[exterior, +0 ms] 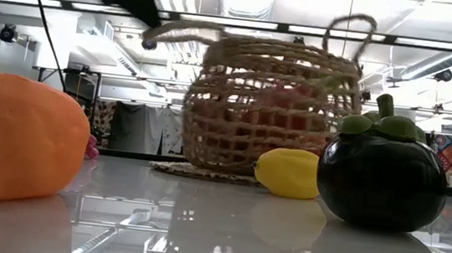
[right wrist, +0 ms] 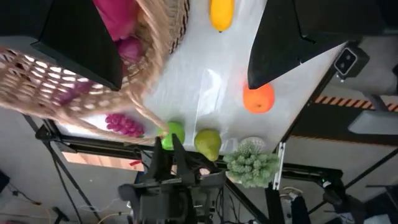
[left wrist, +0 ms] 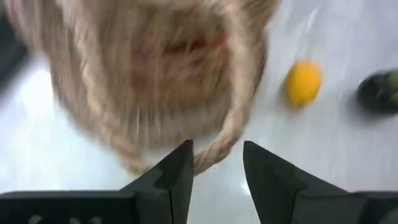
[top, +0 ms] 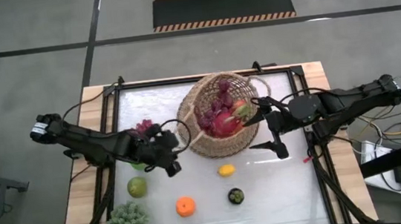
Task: Build produce basket
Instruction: Put the green apple into the brown basket
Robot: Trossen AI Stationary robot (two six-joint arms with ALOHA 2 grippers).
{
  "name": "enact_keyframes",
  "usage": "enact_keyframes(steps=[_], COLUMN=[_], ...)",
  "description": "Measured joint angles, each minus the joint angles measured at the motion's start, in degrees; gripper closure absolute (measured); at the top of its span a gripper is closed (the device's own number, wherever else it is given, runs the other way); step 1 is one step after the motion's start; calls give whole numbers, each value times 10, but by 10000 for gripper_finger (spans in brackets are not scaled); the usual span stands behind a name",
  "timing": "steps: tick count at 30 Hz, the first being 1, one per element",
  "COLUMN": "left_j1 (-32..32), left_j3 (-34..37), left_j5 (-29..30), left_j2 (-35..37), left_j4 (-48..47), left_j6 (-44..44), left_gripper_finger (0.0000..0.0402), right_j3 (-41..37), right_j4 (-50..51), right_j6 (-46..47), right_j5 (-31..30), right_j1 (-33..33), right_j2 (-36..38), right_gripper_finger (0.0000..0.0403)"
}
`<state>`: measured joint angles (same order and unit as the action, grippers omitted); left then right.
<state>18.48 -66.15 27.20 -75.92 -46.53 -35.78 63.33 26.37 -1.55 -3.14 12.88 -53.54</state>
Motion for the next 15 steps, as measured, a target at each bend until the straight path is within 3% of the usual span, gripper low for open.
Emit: enact_keyframes(steps=[4, 7, 15], left_j1=[-1, 3, 2], left_j3=[0, 0, -4], left_j5=[-117, -148, -112], left_j2=[6, 13, 36], left_j4=[-113, -138, -125], left_j6=[-86, -103, -84], left_gripper_finger=[278, 278, 278], right_j3=[0, 0, -1], right_j4=[0, 0, 1], right_j6=[-9, -11, -32], right_j5=[-1, 0, -4], right_j1=[0, 0, 0], right_j2=[0, 2, -2], right_gripper_finger=[76, 76, 76])
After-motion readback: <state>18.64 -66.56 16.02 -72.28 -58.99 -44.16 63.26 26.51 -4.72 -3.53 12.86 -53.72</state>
